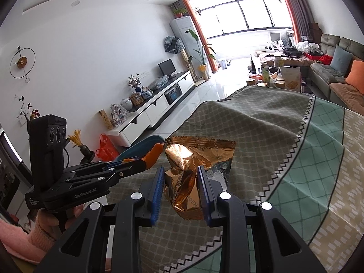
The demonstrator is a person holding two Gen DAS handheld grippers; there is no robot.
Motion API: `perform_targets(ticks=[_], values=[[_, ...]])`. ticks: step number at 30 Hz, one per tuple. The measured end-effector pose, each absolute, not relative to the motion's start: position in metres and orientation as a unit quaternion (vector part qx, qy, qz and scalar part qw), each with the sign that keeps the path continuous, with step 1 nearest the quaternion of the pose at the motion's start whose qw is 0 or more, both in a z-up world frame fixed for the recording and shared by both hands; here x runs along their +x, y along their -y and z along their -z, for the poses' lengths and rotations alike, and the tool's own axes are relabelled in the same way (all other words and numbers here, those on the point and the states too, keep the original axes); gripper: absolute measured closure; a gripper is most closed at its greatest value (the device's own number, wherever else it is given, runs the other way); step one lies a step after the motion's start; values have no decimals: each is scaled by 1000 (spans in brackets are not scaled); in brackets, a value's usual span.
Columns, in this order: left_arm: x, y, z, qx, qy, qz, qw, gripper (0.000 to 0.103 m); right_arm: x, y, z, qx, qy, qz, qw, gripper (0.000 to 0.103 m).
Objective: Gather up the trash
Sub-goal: 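Carry the orange peel and foil wrapper over the teal bin with both grippers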
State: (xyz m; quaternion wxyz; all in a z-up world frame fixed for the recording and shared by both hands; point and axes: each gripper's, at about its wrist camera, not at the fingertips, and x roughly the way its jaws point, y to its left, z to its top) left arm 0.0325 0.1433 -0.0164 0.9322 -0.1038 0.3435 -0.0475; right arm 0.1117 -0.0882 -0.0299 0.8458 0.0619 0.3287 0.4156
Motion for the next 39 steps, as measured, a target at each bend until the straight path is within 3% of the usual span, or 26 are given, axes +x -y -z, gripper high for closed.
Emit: perform_targets(ticks=[39], values=[[21,-178,16,-117,-337,8,934,85,104,52,28,44,-329,-455,826,74]])
